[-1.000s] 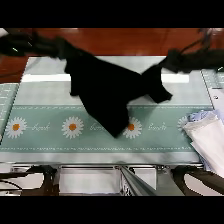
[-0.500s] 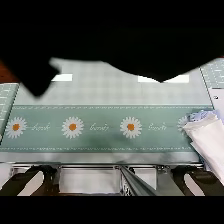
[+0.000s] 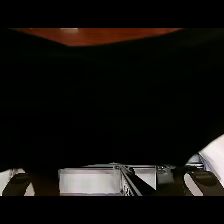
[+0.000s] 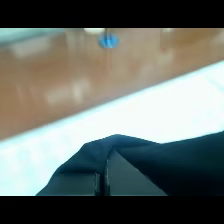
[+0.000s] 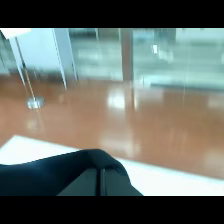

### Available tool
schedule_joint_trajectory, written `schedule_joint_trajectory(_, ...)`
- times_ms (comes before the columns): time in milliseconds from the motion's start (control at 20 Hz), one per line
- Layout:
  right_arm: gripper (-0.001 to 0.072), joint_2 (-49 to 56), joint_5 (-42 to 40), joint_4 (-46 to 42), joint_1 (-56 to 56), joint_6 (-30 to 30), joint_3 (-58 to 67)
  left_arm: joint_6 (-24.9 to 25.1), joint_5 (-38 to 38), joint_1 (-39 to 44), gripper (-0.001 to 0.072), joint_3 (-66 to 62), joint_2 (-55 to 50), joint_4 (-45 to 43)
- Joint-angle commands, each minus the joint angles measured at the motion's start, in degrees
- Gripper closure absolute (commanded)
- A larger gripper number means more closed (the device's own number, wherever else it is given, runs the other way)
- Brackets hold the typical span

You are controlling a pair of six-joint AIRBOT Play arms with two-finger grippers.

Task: Fold the shirts.

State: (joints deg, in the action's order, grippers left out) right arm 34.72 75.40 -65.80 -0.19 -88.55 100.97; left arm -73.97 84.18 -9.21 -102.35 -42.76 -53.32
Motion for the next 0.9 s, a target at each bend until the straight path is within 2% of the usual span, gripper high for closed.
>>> schedule_joint_trajectory(0, 0.0691, 0.6, 0.0, 1.5, 0.0, -0.6, -12.5, -0.2, 0.2, 0.0, 0.0685, 14.2, -0.9, 2.3)
schedule_joint_trajectory(100, 0.0691, 2.1, -5.2, 3.2, 0.0, 0.2, -24.4, 1.5, -3.0, 1.2, 0.0685, 24.3, -3.5, 4.9)
schedule_joint_trajectory(200, 0.0691, 5.8, -13.1, 3.1, 0.0, 0.3, -34.7, 2.5, -10.0, 4.2, 0.0684, 33.4, -7.7, 4.8)
schedule_joint_trajectory(300, 0.0691, 13.3, -20.9, 2.3, 0.0, 0.3, -39.3, 3.2, -18.6, 6.8, 0.0685, 39.1, -14.1, 4.4)
schedule_joint_trajectory(400, 0.0691, 24.0, -27.6, 2.5, 0.0, 0.7, -37.8, 4.1, -28.3, 8.3, 0.0685, 39.7, -22.9, 4.8)
schedule_joint_trajectory(500, 0.0691, 35.9, -31.4, 5.5, -0.7, 0.6, -32.2, 4.0, -33.9, 8.8, 0.0685, 37.2, -31.3, 7.0)
schedule_joint_trajectory(650, 0.069, 52.2, -28.7, 13.9, -3.5, 0.6, -19.5, 3.8, -34.4, 8.9, 0.0684, 30.8, -41.1, 11.0)
schedule_joint_trajectory(700, 0.0663, 56.5, -25.9, 17.0, -4.7, 0.3, -15.5, 2.6, -33.5, 8.7, 0.0675, 28.3, -43.2, 11.4)
schedule_joint_trajectory(750, 0.0392, 59.3, -22.9, 19.7, -6.1, -0.3, -12.7, 2.2, -32.5, 8.5, 0.0501, 26.0, -44.5, 11.3)
schedule_joint_trajectory(800, 0.0079, 61.1, -18.9, 21.8, -8.0, -0.2, -10.5, 2.1, -30.9, 7.8, 0.0031, 23.6, -45.2, 10.7)
schedule_joint_trajectory(850, 0.0086, 61.6, -14.3, 22.2, -10.3, 0.2, -9.0, 1.8, -28.0, 6.4, 0.0006, 21.0, -45.3, 7.9)
